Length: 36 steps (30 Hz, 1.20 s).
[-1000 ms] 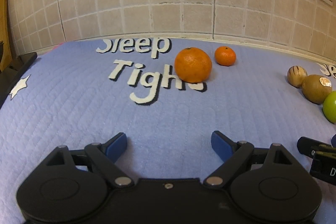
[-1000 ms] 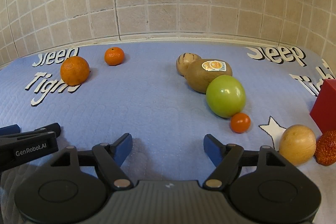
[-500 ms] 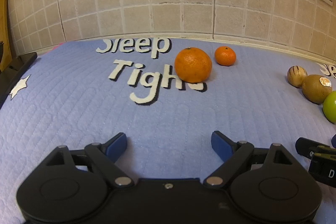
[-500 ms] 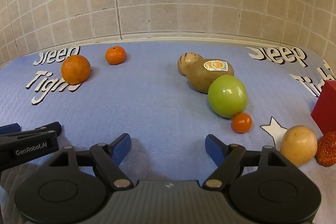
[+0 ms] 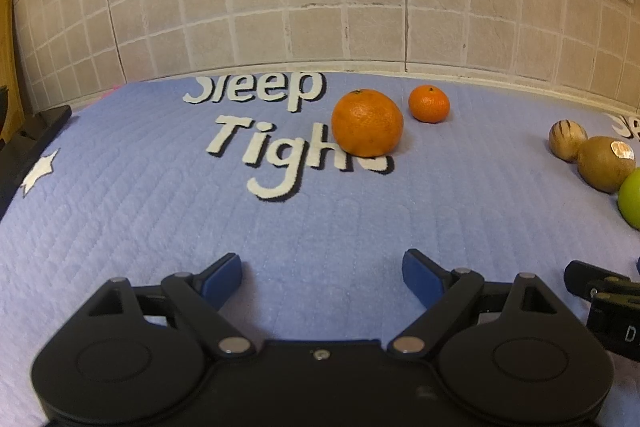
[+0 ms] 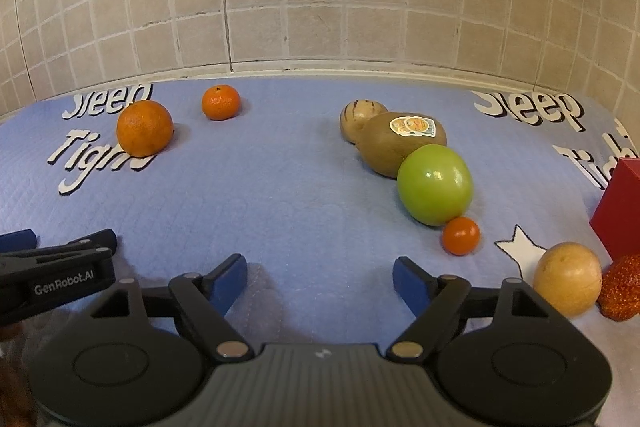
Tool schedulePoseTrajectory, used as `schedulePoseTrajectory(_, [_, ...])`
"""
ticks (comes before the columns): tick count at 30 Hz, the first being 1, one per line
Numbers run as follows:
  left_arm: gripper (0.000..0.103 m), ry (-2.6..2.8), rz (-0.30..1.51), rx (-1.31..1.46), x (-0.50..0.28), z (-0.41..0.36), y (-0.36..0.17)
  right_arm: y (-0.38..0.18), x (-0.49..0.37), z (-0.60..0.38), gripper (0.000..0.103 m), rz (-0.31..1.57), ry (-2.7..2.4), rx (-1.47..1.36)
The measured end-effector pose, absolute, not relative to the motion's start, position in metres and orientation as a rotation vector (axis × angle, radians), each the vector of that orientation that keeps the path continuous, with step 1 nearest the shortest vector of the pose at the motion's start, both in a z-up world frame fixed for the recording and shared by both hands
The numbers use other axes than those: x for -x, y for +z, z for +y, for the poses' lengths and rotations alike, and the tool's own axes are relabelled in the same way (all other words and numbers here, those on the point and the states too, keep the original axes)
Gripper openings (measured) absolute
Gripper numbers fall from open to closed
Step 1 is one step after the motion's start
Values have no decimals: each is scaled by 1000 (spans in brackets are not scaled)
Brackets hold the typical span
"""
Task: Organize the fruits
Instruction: 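Grasp the large orange with the left tool while the right tool grasps a mandarin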
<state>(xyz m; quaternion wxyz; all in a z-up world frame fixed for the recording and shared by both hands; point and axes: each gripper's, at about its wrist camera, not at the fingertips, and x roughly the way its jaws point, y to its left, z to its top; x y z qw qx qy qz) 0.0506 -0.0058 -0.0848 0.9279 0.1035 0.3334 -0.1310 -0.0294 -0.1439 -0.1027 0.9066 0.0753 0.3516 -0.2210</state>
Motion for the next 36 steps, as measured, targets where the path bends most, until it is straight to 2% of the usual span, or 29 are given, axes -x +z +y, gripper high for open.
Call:
schedulePoseTrajectory(5, [103, -397, 704, -397, -61, -10, -74, -92, 24, -143, 82, 754, -473, -194])
schedulePoseTrajectory(14, [103, -600, 714, -198, -124, 10, -1, -26, -26, -134, 83, 663, -427, -159])
schedulePoseTrajectory(19, [103, -641, 764, -282, -167, -9, -1, -2, -81, -149, 82, 630, -398, -165])
schedulePoseTrajectory(24, [99, -649, 804, -312, -192, -28, -28, -17, -140, -166, 70, 692, -352, -214])
schedulePoseTrajectory(29, [98, -667, 836, -324, -202, -39, -52, -54, -182, -175, 65, 786, -301, -267])
schedulePoseTrajectory(33, [86, -682, 858, -319, -208, -44, -62, -75, -199, -178, 61, 834, -290, -300])
schedulePoseTrajectory(36, [82, -680, 853, -338, -211, -48, -67, -82, -204, -179, 59, 841, -283, -306])
